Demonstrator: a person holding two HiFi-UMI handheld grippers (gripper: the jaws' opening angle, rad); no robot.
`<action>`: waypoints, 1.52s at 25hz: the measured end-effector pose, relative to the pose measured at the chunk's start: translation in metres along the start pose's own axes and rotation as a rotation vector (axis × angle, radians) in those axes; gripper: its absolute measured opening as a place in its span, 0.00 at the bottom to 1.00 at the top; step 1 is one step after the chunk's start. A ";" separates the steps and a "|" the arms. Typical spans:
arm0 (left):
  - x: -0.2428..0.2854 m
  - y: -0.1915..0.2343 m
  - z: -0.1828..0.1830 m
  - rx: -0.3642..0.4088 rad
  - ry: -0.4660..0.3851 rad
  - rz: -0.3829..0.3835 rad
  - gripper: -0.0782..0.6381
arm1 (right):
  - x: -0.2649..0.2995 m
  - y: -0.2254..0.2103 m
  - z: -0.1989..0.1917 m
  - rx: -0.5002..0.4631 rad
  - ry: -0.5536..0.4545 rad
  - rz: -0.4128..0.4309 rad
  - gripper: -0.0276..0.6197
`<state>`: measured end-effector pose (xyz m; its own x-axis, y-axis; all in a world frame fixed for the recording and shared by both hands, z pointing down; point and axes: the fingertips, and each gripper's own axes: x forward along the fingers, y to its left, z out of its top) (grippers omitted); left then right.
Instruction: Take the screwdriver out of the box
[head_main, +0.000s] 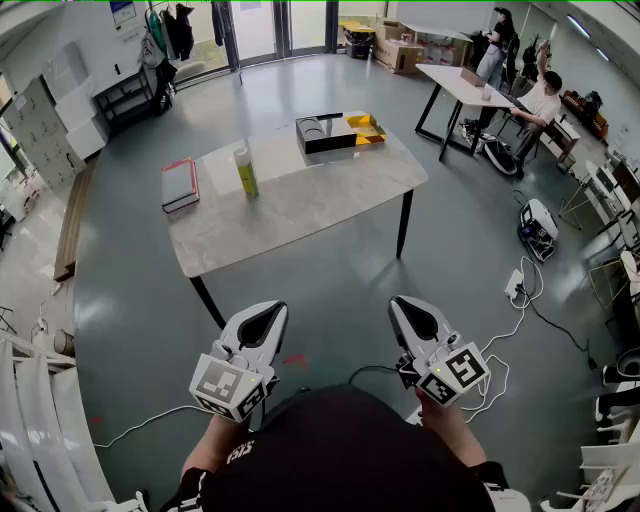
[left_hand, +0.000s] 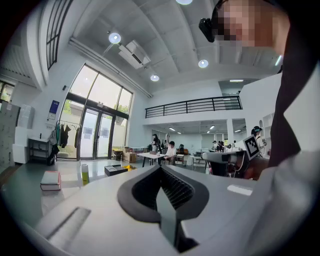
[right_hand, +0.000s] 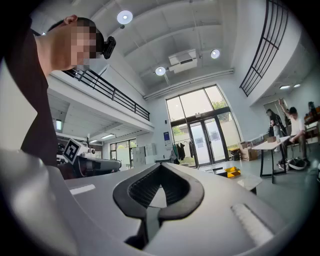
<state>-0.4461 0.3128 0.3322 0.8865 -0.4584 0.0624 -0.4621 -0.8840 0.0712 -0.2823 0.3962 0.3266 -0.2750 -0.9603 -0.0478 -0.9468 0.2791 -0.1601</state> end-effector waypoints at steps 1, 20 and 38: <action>0.000 0.000 0.000 0.000 0.000 0.001 0.11 | 0.000 0.000 0.000 0.000 0.000 0.001 0.06; 0.011 -0.025 -0.019 -0.023 0.051 0.008 0.11 | -0.014 -0.012 -0.011 0.088 0.002 0.041 0.06; 0.098 -0.084 -0.037 -0.028 0.093 -0.044 0.11 | -0.087 -0.102 -0.029 0.135 0.040 -0.052 0.06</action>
<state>-0.3210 0.3451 0.3693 0.9008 -0.4075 0.1502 -0.4243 -0.8996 0.1034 -0.1668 0.4513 0.3756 -0.2355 -0.9719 0.0031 -0.9296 0.2243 -0.2925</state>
